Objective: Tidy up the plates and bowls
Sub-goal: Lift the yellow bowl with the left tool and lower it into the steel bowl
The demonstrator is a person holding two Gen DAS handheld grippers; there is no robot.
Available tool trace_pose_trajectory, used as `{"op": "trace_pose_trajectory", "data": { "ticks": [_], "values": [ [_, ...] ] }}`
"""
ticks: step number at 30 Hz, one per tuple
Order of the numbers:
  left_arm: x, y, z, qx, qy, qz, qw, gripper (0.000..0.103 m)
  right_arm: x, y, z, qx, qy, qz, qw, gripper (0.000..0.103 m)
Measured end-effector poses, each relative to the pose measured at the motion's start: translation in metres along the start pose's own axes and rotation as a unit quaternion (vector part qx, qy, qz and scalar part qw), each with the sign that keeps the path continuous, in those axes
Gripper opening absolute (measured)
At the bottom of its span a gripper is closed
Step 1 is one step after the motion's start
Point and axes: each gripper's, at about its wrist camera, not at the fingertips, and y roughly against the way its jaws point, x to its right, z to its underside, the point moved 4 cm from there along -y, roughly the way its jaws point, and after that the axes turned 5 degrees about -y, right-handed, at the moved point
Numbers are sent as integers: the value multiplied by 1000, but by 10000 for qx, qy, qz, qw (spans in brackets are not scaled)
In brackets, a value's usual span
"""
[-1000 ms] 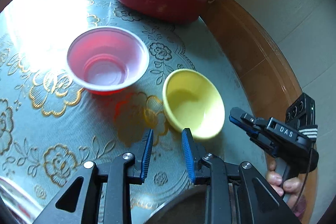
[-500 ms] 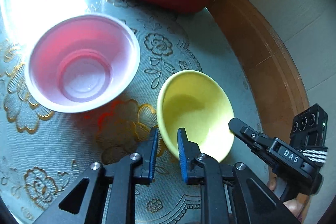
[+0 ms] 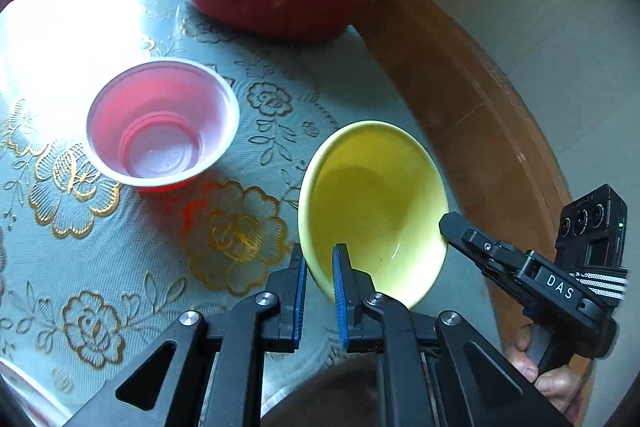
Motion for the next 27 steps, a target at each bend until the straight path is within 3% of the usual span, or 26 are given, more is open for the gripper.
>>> {"op": "trace_pose_trajectory", "data": {
  "ticks": [13, 20, 27],
  "values": [
    [18, 79, 72, 24, -365, 461, 9983, 13, -28, 61, 70, -19, 245, -444, 9987, 7],
    [7, 74, 119, -428, -331, 490, 9973, 13, -20, 58, 116, -392, 172, -174, 9989, 7],
    [2, 66, 146, -752, -311, 464, 9956, 13, -11, 51, 137, -579, 34, 139, 9982, 7]
  ]
}}
